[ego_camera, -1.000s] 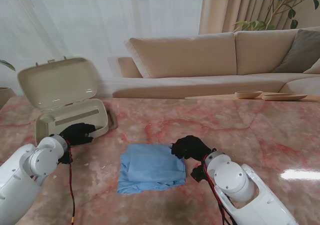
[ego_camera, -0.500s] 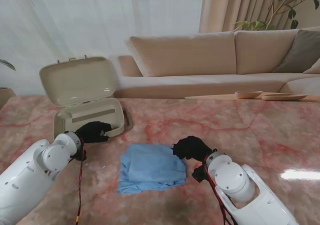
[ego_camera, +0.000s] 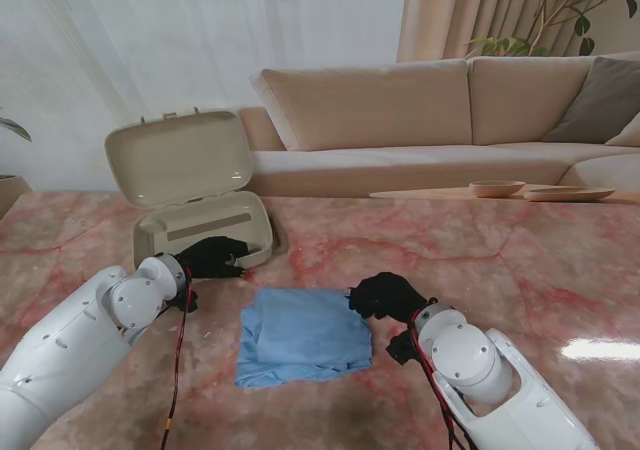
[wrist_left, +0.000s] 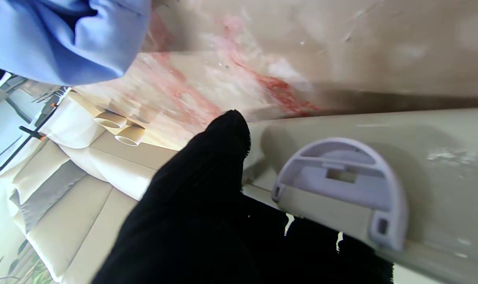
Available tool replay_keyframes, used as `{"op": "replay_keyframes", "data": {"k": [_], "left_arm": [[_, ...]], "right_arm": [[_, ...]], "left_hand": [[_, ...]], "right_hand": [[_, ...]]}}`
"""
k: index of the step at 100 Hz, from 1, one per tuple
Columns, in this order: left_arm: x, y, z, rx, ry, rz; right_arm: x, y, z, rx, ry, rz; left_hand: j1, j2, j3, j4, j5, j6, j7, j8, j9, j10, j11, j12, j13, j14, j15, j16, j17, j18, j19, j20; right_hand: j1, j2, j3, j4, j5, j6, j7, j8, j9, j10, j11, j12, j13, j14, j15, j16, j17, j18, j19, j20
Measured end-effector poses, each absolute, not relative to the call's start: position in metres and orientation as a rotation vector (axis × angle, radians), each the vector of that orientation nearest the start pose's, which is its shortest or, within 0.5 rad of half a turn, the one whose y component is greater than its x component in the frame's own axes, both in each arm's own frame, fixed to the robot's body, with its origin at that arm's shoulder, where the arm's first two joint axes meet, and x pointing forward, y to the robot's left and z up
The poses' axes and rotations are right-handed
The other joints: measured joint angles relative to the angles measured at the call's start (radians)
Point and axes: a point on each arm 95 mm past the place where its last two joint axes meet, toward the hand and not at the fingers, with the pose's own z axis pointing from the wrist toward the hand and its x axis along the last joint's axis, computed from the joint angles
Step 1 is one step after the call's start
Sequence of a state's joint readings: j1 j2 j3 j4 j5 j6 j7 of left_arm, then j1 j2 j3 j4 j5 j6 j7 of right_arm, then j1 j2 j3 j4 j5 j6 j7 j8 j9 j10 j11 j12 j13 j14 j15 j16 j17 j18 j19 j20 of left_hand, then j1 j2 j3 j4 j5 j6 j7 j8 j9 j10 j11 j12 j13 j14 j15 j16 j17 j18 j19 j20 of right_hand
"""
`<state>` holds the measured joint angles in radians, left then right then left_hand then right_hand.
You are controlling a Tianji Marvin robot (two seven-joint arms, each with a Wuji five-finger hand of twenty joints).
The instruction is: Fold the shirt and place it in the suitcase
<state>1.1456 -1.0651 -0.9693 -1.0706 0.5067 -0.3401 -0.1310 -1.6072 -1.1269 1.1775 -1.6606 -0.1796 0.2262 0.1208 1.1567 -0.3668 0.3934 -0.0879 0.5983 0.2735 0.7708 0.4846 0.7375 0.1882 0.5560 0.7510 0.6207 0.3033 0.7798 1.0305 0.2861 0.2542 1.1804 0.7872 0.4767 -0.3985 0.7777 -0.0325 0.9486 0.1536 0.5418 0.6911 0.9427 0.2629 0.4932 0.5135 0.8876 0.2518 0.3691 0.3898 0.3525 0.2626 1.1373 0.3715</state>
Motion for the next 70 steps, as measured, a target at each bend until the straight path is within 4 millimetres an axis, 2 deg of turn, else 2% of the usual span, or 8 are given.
{"op": "replay_keyframes", "data": {"k": [31,49,53,70], "left_arm": [[0.496,0.002,-0.366,-1.511,1.756,-1.750],[0.501,-0.014,-0.369,-1.505,1.766,-1.795],[0.501,-0.017,-0.369,-1.507,1.767,-1.803],[0.503,-0.030,-0.370,-1.503,1.796,-1.827]], "right_arm": [[0.378,0.025,-0.353,-2.409,-1.219,-1.823],[0.378,0.022,-0.354,-2.416,-1.219,-1.819],[0.377,0.022,-0.354,-2.418,-1.219,-1.818],[0.377,0.019,-0.355,-2.426,-1.216,-1.813]], "left_hand": [[0.000,-0.001,0.000,-0.006,0.000,0.021,0.000,0.001,0.000,0.018,0.006,0.001,-0.001,-0.005,0.026,0.007,0.000,-0.001,0.000,0.000],[0.000,-0.002,0.000,-0.007,0.000,0.023,0.000,0.001,0.000,0.020,-0.001,-0.004,-0.002,-0.031,0.036,0.007,0.000,-0.002,0.000,0.000],[0.001,-0.003,0.000,-0.019,0.000,0.023,0.000,0.000,0.000,0.020,-0.005,-0.010,-0.002,-0.034,0.036,0.007,0.000,-0.002,0.000,0.000],[0.005,-0.010,0.010,-0.023,0.000,0.009,0.000,-0.001,0.000,0.009,-0.007,-0.016,-0.002,-0.054,0.036,0.007,0.000,-0.012,0.000,0.012]], "right_hand": [[0.000,0.000,0.000,0.000,0.000,0.000,0.000,0.000,0.000,0.004,0.000,0.000,0.000,0.011,-0.009,0.000,0.000,0.000,0.000,0.000],[0.000,0.000,0.000,0.000,0.000,0.000,0.000,0.000,0.000,0.004,0.000,0.000,0.000,0.011,-0.014,0.000,-0.001,0.000,0.000,0.000],[0.000,0.000,0.000,0.000,0.000,0.000,0.000,0.000,0.000,0.004,0.000,0.000,0.000,0.011,-0.015,0.000,-0.001,0.000,0.000,0.000],[0.000,0.000,0.000,0.000,0.000,0.000,0.000,0.001,0.000,0.004,0.000,0.000,0.000,0.011,-0.016,0.000,-0.001,-0.001,0.000,0.000]]}}
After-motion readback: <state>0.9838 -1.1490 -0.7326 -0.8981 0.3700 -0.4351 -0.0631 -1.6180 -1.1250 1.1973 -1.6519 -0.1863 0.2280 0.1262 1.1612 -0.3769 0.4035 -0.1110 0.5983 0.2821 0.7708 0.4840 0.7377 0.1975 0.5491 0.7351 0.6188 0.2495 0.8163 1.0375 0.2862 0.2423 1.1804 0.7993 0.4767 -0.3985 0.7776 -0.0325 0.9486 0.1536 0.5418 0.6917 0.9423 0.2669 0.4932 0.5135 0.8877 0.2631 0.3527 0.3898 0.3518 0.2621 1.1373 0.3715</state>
